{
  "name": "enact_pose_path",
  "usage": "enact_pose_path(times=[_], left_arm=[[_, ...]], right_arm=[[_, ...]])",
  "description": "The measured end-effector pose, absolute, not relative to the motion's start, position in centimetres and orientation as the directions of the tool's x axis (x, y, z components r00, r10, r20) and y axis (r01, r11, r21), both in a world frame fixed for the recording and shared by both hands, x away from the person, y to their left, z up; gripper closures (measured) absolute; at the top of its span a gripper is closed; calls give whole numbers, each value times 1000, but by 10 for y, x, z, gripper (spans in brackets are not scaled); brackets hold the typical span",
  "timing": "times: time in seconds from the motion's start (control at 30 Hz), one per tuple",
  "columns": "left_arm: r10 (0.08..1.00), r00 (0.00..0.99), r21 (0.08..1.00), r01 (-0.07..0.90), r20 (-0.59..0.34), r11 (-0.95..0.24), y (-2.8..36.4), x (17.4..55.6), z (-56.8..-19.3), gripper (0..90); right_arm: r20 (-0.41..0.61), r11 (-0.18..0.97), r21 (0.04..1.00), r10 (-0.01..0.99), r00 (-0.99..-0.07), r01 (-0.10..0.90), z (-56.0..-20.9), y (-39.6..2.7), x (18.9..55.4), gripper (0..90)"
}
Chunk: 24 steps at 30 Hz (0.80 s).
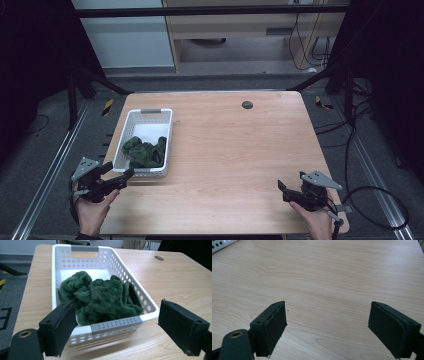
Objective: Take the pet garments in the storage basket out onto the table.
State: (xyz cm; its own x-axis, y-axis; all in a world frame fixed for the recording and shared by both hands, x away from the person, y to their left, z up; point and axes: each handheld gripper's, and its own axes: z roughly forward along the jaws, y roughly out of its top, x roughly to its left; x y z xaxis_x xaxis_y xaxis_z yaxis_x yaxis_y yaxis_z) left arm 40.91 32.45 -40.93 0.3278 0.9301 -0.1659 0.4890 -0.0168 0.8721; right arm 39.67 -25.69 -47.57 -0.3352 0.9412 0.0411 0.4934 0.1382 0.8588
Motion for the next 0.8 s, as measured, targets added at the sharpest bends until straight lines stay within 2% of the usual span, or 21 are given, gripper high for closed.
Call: enact_pose_path(times=[0.8], left_arm=[[921,343,877,481,-184,-4,325,435,-391,139]], right_arm=[[32,156,851,937,-347,501,-477,-255,398,142]])
